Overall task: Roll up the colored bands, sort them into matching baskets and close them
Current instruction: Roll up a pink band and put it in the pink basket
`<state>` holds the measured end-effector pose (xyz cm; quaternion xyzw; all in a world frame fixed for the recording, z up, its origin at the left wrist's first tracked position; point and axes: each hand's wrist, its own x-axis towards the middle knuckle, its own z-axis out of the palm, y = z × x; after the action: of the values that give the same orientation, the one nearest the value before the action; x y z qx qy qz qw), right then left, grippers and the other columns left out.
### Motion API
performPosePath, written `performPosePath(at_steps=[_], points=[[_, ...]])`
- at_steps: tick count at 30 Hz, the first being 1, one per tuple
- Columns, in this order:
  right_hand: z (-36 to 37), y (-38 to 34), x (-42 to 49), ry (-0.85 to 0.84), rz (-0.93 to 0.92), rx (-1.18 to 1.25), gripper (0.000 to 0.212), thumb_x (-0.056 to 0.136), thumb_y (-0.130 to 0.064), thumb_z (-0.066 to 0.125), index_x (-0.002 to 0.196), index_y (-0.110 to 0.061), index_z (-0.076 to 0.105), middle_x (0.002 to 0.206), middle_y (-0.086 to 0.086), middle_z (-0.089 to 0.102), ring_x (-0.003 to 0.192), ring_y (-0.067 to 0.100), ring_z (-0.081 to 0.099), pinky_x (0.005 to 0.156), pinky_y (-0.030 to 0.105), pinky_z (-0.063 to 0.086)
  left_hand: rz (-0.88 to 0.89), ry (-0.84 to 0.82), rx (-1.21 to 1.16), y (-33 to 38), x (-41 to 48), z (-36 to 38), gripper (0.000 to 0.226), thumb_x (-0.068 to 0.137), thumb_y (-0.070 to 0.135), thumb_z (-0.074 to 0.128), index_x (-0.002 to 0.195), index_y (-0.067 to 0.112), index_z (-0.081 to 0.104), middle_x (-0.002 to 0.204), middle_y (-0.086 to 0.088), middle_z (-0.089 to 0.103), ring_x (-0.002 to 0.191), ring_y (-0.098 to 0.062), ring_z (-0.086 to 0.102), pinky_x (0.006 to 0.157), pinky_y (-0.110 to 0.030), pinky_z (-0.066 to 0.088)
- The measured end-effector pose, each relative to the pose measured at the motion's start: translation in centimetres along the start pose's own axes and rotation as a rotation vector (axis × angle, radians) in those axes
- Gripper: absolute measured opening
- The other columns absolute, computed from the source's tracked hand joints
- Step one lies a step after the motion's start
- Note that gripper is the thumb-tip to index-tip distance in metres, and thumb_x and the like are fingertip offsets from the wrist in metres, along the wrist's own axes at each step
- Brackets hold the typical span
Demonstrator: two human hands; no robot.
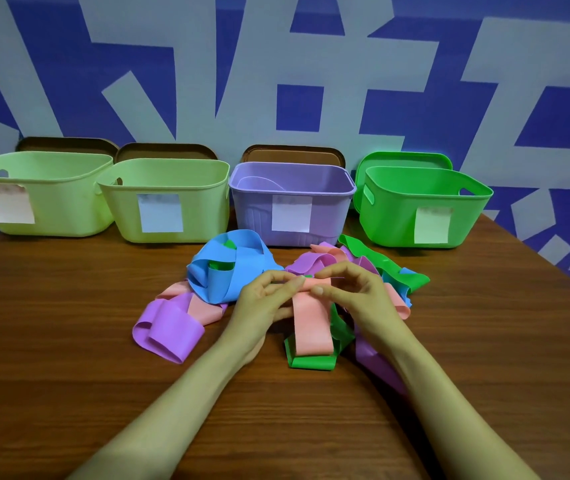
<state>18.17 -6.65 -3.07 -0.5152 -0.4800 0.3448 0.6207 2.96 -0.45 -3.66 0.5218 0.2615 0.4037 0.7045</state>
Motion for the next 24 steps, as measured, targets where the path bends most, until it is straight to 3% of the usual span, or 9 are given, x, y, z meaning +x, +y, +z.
performPosePath(at_steps=[5,9,12,15,18,24], points=[[-0.11,0.19,0.04,-0.033,-0.024,-0.008,0.028,0.070,0.005,0.076,0.087,-0.016,0.070,0.093,0.013,0.069,0.091,0.023,0.062,0.086,0.039,0.052,0.023,0.011,0.021,-0.20,0.06,-0.26,0.010,0.084,0.008,0.067,0.091,0.013,0.062,0.087,-0.007,0.072,0.084,-0.015,0.069,0.071,-0.024,0.056],[-0.02,-0.19,-0.07,-0.024,0.016,-0.008,0.036,0.070,-0.005,0.078,0.102,-0.015,0.067,0.103,0.000,0.068,0.088,0.010,0.063,0.076,0.021,0.051,0.045,0.021,0.021,-0.28,0.15,-0.32,0.014,0.082,0.003,0.068,0.090,0.013,0.063,0.081,-0.003,0.070,0.080,-0.013,0.068,0.070,-0.022,0.055],[-0.03,-0.35,-0.18,-0.028,0.108,-0.026,0.023,0.076,-0.025,0.072,0.097,-0.016,0.068,0.092,-0.006,0.070,0.085,0.003,0.063,0.067,0.016,0.049,0.071,0.034,0.050,-0.39,0.13,-0.42,0.018,0.079,0.002,0.070,0.093,0.011,0.063,0.082,-0.001,0.071,0.082,-0.014,0.067,0.070,-0.022,0.053],[0.03,-0.10,-0.17,-0.063,0.152,-0.009,0.004,0.084,-0.019,0.067,0.086,-0.016,0.067,0.078,-0.004,0.068,0.070,0.001,0.060,0.057,0.013,0.044,0.095,0.044,0.084,-0.42,0.14,-0.62,0.022,0.078,-0.001,0.070,0.096,0.012,0.064,0.092,-0.005,0.070,0.087,-0.015,0.066,0.075,-0.025,0.052],[0.12,0.00,-0.13,-0.052,0.165,0.042,0.005,0.084,-0.010,0.068,0.086,-0.014,0.065,0.077,0.002,0.066,0.065,0.003,0.059,0.053,0.012,0.043,0.098,0.034,0.074,-0.39,0.18,-0.62,0.027,0.078,-0.005,0.069,0.098,0.013,0.063,0.099,-0.006,0.069,0.089,-0.014,0.066,0.075,-0.022,0.052],[0.08,0.07,-0.06,-0.059,0.200,0.208,0.027,0.068,-0.011,0.073,0.094,-0.011,0.066,0.090,0.010,0.069,0.082,0.019,0.067,0.066,0.025,0.055,-0.038,-0.004,0.019,-0.50,0.09,-0.31,0.024,0.084,0.010,0.066,0.108,0.010,0.060,0.102,-0.007,0.070,0.092,-0.014,0.068,0.075,-0.028,0.055]])
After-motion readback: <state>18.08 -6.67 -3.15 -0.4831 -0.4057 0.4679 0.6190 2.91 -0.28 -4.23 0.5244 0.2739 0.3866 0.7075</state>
